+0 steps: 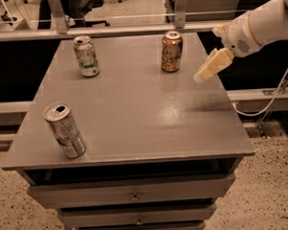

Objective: Pick orange can

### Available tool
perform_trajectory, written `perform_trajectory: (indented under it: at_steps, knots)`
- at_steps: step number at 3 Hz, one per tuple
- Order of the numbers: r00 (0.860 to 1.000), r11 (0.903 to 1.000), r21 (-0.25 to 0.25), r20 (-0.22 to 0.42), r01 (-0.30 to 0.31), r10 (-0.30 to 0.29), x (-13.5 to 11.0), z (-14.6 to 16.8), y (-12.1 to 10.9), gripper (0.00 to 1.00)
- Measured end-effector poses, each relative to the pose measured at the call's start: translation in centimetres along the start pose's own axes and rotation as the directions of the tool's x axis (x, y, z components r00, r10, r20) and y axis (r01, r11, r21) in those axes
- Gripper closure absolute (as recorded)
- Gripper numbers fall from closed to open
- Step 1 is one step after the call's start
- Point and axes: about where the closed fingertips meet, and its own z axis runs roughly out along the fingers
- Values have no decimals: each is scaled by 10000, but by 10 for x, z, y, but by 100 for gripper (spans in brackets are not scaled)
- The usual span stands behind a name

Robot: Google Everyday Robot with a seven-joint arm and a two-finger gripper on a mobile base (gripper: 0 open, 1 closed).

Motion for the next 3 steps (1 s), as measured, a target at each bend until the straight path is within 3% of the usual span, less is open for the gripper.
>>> perform_trajectory:
  at_steps: [1, 3]
  knots:
    - [9889, 9966, 39, 1244, -818, 807, -9, 41, -28, 0]
    - [9282, 9779, -708, 3078, -1969, 2092, -37, 105, -46, 0]
